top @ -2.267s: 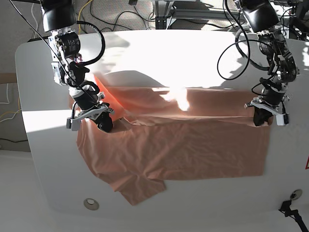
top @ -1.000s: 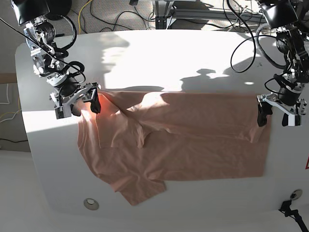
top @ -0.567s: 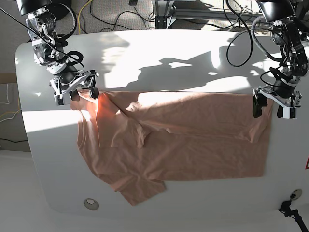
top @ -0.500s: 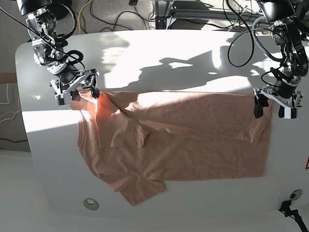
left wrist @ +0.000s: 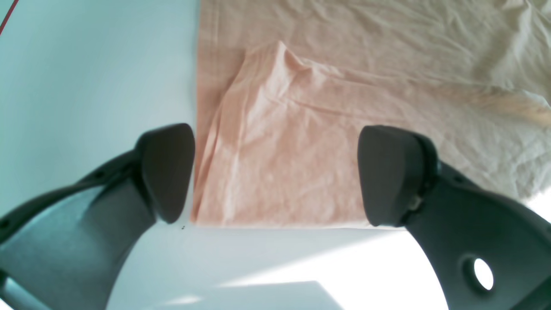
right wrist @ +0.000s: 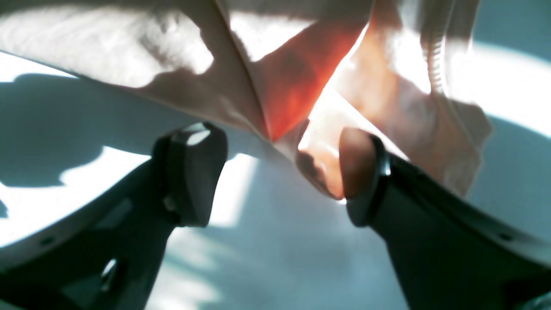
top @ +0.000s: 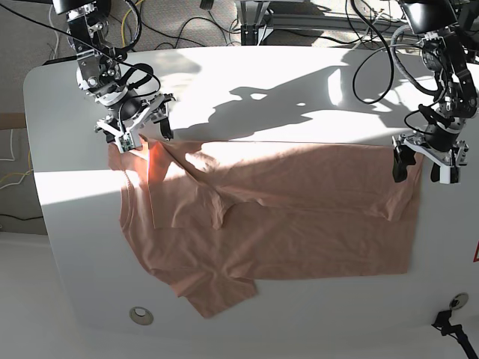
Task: Fold the T-shirt properly
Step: 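Release the fold and regrasp the folded edge with both grippers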
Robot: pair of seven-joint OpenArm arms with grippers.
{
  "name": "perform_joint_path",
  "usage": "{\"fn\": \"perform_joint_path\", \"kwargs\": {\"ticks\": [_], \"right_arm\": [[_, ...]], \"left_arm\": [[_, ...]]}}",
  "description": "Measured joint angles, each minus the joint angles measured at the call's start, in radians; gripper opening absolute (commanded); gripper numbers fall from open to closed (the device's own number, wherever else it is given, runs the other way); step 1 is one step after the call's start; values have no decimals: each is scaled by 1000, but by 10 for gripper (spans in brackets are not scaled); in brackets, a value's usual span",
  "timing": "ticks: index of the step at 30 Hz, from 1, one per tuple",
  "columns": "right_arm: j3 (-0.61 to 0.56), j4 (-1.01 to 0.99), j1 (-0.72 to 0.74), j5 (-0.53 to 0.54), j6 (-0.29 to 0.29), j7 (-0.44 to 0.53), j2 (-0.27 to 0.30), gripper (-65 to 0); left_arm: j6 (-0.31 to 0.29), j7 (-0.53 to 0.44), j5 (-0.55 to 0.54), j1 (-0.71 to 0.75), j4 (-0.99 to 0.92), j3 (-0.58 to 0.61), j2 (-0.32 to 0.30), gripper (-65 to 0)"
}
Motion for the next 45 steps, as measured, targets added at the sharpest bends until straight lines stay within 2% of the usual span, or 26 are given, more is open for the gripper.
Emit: {"fn": "perform_joint_path", "kwargs": {"ticks": [6,12,14,24,25,27,30,32,38,41,44,45], "right_arm": [[0,-51,70,-18,3,8,2,-640],[-2,-180,155,-24,5,0,0,-650],[1,-203,183,-23,57,3,0,-650],[3,-259,269,-26,60,3,0,-650],[3,-257,265,-23,60,2,0,-637],[6,-221,247,-23,31,-12,0,-488],[94,-126,207,-10,1,3,-11,-258],[159,-98,198,-23,-3,3,-19,-185],[336,-93,103,-16,-3,-1,-64,-190],[355,-94,54,-16,-12,-1,-64,-190],[362,-95,30,-15,-2,-1,-111,-190],[367,-99,27,-11,25,0,-122,-190]], "left_arm": [[0,1,0,0,0,0,0,-87],[0,0,0,0,-1,0,0,-87],[0,1,0,0,-1,0,0,-87],[0,0,0,0,-1,0,0,-84],[0,0,0,0,-1,0,0,-83],[0,0,0,0,-1,0,0,-82],[0,0,2,0,0,0,-3,-82],[0,0,0,0,0,0,-2,-82],[0,0,1,0,0,0,-2,-82],[-1,0,0,0,0,0,-2,-82],[0,0,0,0,0,0,-1,-82],[-1,0,0,-1,0,0,-1,-82]]}}
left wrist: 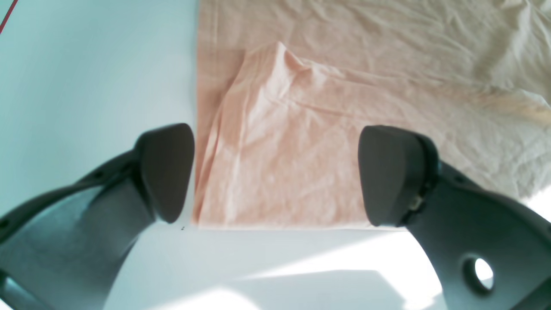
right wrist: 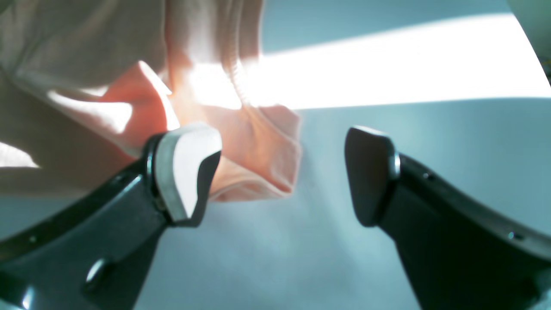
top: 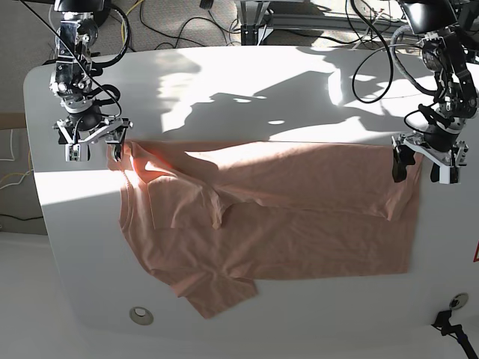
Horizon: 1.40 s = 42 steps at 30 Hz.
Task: Fold the T-shirt properly
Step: 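Release the fold and regrasp the folded edge with both grippers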
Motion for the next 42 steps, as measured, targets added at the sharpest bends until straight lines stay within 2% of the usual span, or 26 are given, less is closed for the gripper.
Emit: {"fn": "perform_joint_path", "kwargs": {"ticks": [1,7,13,18,21,23,28,32,42], "right_arm": [[6,-13,2,3,27,3,-11,-190],[64,-95,5,-12,106,6,-50,-190],[56,-129,22,-8,111,8,-55,-191],[55,-128,22,-15,159,18,-89,-191],[54,-128,24,-16,158,18,-89,-201],[27,-128,24,-16,151,24,-83,-259],[14,-135,38,-12,159,28,-89,-456],[14,-198,79,1,159,36,-86,-642],[14,-200,77,3,159,42,-87,-650]], "left_arm": [[1,0,0,1,0,0,0,-82],[1,0,0,1,0,0,-2,-82],[0,0,0,14,0,0,-2,-82],[0,0,0,14,-1,-2,-3,-82],[0,-1,0,12,-5,-3,-4,-82],[0,-7,-1,8,-29,-3,-6,-82],[1,-9,5,10,-78,-6,-24,-82],[0,-65,-2,8,-95,-3,-25,-82],[0,-94,-2,0,-218,-1,-30,-82]]}}
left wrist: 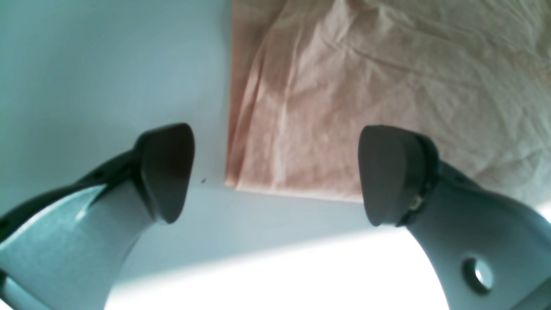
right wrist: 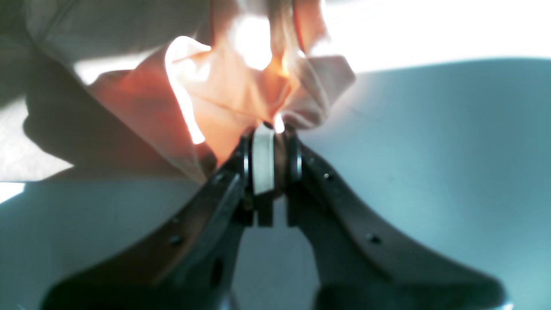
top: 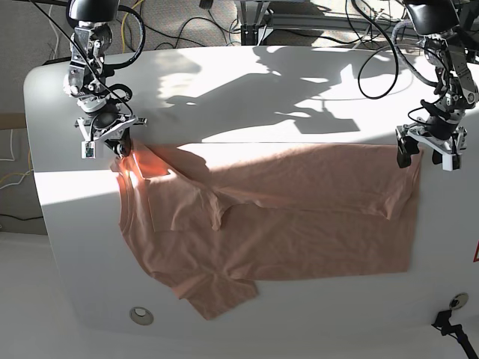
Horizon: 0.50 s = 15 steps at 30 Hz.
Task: Fold the T-shirt properly
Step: 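Release the fold and regrasp the folded edge with both grippers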
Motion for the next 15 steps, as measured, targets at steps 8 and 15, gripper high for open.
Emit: {"fn": "perform_joint_path", "kwargs": {"ticks": [8,15], "right_arm": [[0,0,0,0,0,0,0,-650],[0,1,0,3,0,0,0,-650]], "left_arm": [[0,-33,-5,-82,-159,60,-11,-87],[0,-48,-13,-90,-180,99,-13,-456]]}}
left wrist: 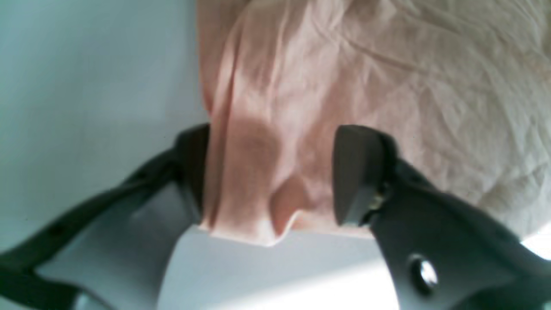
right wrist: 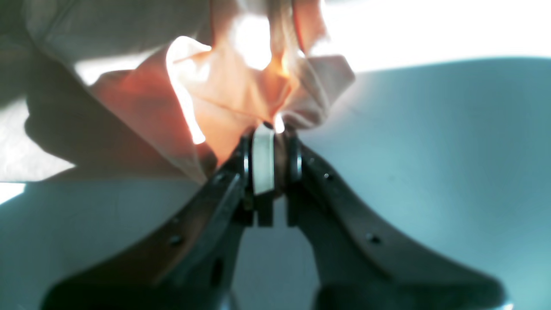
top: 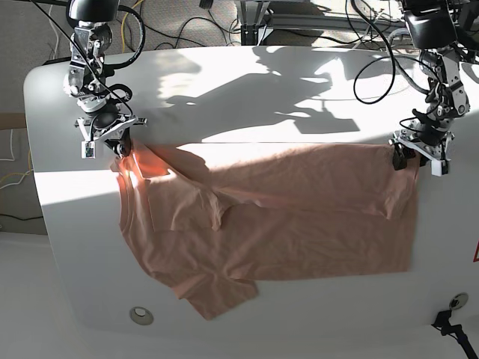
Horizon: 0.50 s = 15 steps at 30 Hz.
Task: Fold the T-shirt properly
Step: 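Release the fold and regrasp the folded edge with both grippers, then drag the folded edge with both grippers back toward the robot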
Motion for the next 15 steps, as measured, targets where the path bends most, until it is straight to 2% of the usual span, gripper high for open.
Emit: {"fn": "perform_joint_path", "kwargs": {"ticks": [2,3,9,15], "right_arm": [[0,0,0,0,0,0,0,-650],[0,0,0,0,0,0,0,-650],[0,3,-9,0,0,0,0,-650],[0,114,-123,-6,-1,-15,0,-650]], "left_arm": [[1,6,-1,2,-2,0,0,-558],[0,7,-1,4,-2,0,1,-566],[0,8,-9,30,8,0,3,-570],[1,23,-5,134,115,-1,3,-571]]}}
